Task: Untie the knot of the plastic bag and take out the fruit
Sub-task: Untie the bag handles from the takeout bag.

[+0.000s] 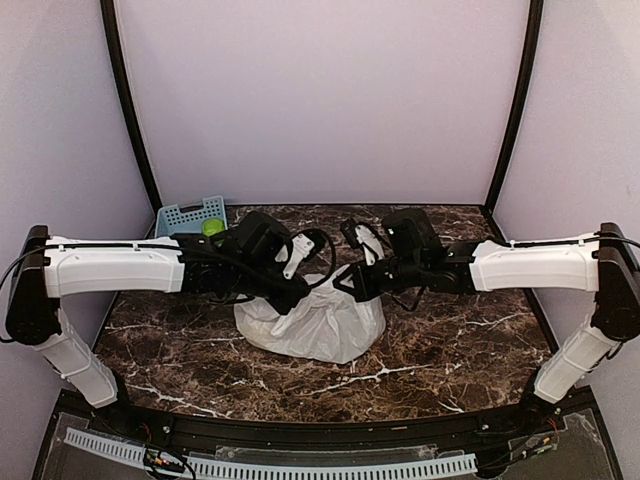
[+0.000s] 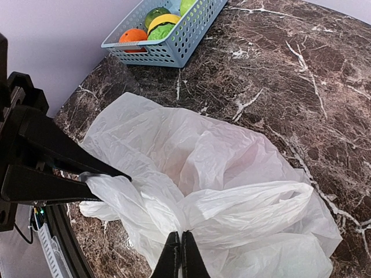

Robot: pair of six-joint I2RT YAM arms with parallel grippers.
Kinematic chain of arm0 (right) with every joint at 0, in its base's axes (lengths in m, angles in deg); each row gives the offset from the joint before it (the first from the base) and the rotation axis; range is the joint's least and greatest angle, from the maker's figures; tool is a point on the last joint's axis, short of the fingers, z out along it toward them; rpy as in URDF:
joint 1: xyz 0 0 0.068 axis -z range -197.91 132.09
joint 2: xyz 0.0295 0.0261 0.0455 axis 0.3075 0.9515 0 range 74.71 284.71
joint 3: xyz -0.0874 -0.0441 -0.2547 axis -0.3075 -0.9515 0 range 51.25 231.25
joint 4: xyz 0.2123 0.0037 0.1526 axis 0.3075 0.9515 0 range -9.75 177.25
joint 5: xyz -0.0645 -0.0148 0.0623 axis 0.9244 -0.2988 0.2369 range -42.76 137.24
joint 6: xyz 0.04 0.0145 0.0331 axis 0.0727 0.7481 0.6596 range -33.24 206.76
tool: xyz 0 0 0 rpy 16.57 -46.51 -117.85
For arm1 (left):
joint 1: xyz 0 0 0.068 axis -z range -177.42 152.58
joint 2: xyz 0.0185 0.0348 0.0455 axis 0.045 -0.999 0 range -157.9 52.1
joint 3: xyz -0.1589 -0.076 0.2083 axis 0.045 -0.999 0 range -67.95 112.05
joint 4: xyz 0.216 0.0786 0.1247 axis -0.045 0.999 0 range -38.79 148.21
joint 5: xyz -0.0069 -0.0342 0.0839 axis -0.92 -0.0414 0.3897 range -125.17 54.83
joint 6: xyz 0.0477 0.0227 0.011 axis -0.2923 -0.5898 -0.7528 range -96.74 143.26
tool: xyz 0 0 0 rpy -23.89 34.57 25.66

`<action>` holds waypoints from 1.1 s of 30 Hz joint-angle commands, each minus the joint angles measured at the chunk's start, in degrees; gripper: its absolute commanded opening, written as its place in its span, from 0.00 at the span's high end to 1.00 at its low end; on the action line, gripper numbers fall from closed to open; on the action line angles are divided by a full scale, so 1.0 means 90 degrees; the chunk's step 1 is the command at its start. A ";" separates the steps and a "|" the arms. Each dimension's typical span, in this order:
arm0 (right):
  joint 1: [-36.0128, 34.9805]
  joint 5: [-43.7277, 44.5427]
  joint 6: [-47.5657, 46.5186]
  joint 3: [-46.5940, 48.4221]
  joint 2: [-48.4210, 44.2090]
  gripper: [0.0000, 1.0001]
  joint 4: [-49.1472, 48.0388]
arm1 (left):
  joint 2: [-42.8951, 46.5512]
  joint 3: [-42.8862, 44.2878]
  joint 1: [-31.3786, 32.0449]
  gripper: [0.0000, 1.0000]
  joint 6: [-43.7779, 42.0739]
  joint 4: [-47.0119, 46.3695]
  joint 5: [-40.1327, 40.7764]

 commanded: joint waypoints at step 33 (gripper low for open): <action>0.0637 0.0696 0.0559 -0.0843 -0.0863 1.00 -0.0082 | 0.1395 -0.1466 -0.0580 0.99 0.1051 -0.0031 0.0437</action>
